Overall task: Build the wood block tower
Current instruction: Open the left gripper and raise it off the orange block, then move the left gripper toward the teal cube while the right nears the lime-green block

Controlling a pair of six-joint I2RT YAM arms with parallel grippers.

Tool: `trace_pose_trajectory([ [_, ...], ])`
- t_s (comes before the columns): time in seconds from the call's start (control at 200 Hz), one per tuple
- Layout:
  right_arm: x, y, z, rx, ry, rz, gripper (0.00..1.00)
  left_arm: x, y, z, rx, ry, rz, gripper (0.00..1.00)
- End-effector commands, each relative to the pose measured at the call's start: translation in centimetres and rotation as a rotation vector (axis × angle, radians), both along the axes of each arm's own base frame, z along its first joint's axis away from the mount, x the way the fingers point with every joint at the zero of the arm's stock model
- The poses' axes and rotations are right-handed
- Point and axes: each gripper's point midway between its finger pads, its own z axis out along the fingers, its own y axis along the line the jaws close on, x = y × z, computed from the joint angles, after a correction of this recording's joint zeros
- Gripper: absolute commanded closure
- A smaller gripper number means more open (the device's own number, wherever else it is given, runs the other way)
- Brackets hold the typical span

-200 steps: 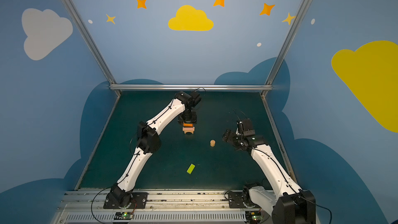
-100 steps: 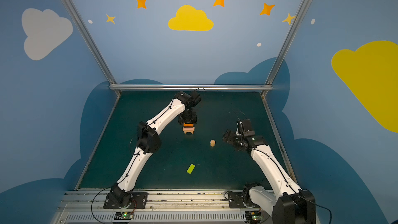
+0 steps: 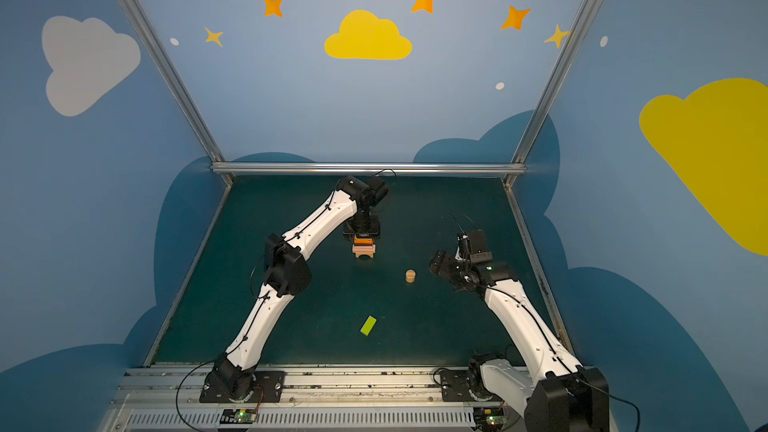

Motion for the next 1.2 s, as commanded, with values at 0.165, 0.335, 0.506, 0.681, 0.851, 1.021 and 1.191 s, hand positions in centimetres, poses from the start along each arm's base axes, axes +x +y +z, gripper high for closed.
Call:
trace_pose_trajectory([
  [0.165,-0.4,-0.2,0.2,0.003,-0.009,-0.003,0.11,0.6,1.0,2.3,0.004,-0.05,0.02,0.27],
  [0.335,-0.6,-0.3,0.6,0.002,-0.017,-0.004,0.12,0.9,0.8,4.7,-0.036,-0.105,0.017,0.25],
  [0.506,-0.8,-0.3,1.1,0.004,-0.025,-0.003,0.12,0.9,0.9,7.3,-0.066,-0.158,0.016,0.25],
  [0.681,-0.9,0.0,1.7,0.025,-0.04,0.006,0.12,0.5,1.4,10.5,-0.091,-0.215,0.007,0.25],
  [0.851,-1.0,0.7,2.7,0.056,-0.065,0.04,0.14,-0.5,1.8,14.0,-0.134,-0.273,-0.038,0.26],
  [1.021,-0.8,1.8,4.3,0.087,-0.098,0.086,0.16,-2.1,2.5,17.1,-0.2,-0.381,-0.066,0.26],
  [1.191,-1.1,3.2,5.4,0.064,-0.105,0.167,0.19,-4.3,4.0,18.9,-0.284,-0.512,-0.099,0.25],
])
